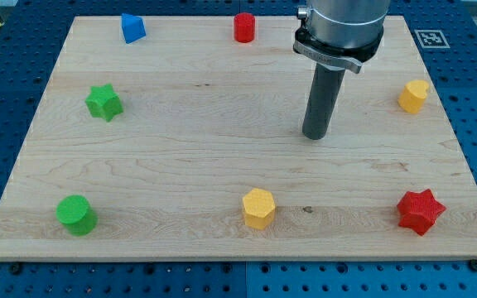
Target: Point your arm at the red star
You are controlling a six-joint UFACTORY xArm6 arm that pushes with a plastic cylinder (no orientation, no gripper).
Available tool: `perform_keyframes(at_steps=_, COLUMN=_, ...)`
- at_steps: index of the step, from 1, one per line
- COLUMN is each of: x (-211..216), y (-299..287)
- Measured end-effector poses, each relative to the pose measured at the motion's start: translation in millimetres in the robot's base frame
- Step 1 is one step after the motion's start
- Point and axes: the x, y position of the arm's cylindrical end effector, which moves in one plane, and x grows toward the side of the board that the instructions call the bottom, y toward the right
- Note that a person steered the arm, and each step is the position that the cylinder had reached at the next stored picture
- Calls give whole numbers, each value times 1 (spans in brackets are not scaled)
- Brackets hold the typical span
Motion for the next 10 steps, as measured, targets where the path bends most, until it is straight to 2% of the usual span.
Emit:
perform_keyframes(at_steps=3, x=1, y=0)
perform_keyframes(at_steps=4, x=22, y=14)
perform_keyframes(at_steps=5, x=33, y=56)
perform_keyframes(at_steps=6, x=33, y=67)
perform_keyframes(at_steps=7, x=32, y=198)
perform_keyframes(at_steps=8, x=37, y=231)
perform_keyframes(at_steps=10, x=142, y=234)
